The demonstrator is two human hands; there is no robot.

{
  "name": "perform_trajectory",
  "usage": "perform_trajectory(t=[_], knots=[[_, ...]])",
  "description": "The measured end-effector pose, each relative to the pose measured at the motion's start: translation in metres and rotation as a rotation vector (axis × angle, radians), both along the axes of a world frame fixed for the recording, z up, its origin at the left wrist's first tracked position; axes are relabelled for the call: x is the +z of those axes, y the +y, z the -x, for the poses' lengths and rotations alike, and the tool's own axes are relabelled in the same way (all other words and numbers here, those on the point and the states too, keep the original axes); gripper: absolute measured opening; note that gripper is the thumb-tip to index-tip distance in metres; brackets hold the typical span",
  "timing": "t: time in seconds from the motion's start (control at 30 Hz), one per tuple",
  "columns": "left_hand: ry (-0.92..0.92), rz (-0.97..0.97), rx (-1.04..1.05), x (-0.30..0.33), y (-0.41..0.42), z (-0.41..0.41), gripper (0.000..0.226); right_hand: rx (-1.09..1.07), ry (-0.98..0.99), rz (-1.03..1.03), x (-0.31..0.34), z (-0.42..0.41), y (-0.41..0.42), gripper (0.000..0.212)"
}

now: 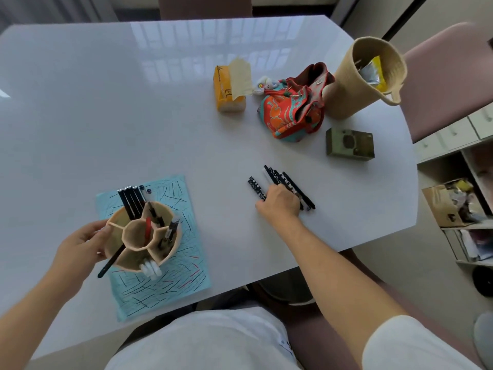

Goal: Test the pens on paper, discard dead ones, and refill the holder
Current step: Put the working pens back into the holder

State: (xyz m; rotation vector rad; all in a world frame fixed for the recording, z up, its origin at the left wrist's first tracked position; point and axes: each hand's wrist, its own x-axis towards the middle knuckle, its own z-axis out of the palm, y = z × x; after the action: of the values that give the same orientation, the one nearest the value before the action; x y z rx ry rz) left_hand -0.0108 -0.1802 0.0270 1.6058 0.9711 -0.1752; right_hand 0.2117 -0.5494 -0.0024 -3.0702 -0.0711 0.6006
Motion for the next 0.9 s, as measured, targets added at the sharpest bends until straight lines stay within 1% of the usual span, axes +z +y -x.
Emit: perform_trajectory(t=[0.07,0.13,0.2,0.33,0.4,0.53,0.67,0.77,0.9], knots=[[0.010,-0.019,0.011,-0.001,-0.001,-0.002,0.015,0.049,0.021,0.035,-0.001,0.001,0.002,0.033],[0.021,-0.037,0.016,-0.001,0.000,-0.003,0.015,0.067,0.039,0.023,-0.001,0.002,0.000,0.029],[0.034,-0.046,0.014,-0.003,0.001,-0.005,0.014,0.028,0.039,-0.031,0.002,-0.003,-0.006,0.027],[0.049,-0.044,0.008,-0.006,0.005,-0.005,0.015,-0.131,-0.007,-0.185,0.010,-0.032,-0.034,0.026],[0.052,-0.034,0.011,-0.008,0.006,-0.005,0.016,-0.153,0.018,-0.209,0.012,-0.045,-0.046,0.025],[0.045,-0.024,0.018,-0.007,0.005,-0.004,0.017,-0.104,0.108,-0.207,0.013,-0.057,-0.050,0.019],[0.041,-0.010,0.030,-0.003,-0.001,-0.005,0.016,-0.044,0.111,-0.164,0.013,-0.057,-0.040,0.022],[0.042,-0.007,0.042,0.000,-0.003,-0.005,0.014,0.006,0.159,-0.134,0.013,-0.054,-0.031,0.025],[0.037,0.032,0.065,-0.001,-0.004,-0.003,0.013,0.003,0.204,-0.136,0.014,-0.052,-0.024,0.031]])
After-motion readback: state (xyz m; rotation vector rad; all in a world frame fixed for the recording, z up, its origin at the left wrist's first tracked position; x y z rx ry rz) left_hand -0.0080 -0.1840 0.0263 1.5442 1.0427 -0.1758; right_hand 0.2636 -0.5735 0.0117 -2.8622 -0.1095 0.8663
